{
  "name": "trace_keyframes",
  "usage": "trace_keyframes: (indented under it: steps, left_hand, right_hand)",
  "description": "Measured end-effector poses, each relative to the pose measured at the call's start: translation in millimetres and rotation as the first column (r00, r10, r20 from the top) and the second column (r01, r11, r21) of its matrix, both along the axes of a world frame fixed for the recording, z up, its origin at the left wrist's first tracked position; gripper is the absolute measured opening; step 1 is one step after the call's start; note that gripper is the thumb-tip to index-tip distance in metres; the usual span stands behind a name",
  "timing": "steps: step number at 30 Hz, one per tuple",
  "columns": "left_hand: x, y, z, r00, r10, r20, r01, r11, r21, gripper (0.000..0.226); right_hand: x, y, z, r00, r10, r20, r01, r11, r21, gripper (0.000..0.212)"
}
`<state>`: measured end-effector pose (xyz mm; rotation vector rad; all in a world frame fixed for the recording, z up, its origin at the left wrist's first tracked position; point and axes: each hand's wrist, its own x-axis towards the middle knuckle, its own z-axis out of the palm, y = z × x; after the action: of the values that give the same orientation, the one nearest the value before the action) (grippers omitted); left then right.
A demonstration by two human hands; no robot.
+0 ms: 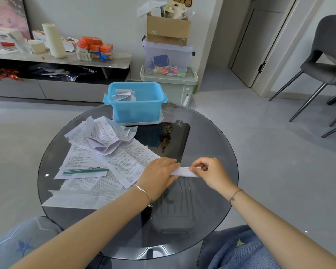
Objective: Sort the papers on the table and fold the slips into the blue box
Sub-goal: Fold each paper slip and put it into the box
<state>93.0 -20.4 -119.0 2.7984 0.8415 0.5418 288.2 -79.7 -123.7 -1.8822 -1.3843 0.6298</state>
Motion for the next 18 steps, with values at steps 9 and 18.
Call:
trace_keyframes:
  steps: [9, 18]
  left_hand:
    - [-12, -22, 3, 0.941, -0.07, -0.332, 0.045, 0.995, -0.084, 0.102]
    - [-12, -29, 2, 0.923, -0.064, -0.381, 0.062, 0.998, -0.016, 0.091]
  right_hand:
    - [-6, 5, 5, 0.993, 0.019, 0.117, -0.018, 1.0, -0.011, 0.015]
    - [-6, 0, 6, 0.997, 0.035, 0.075, -0.032, 0.999, -0.042, 0.02]
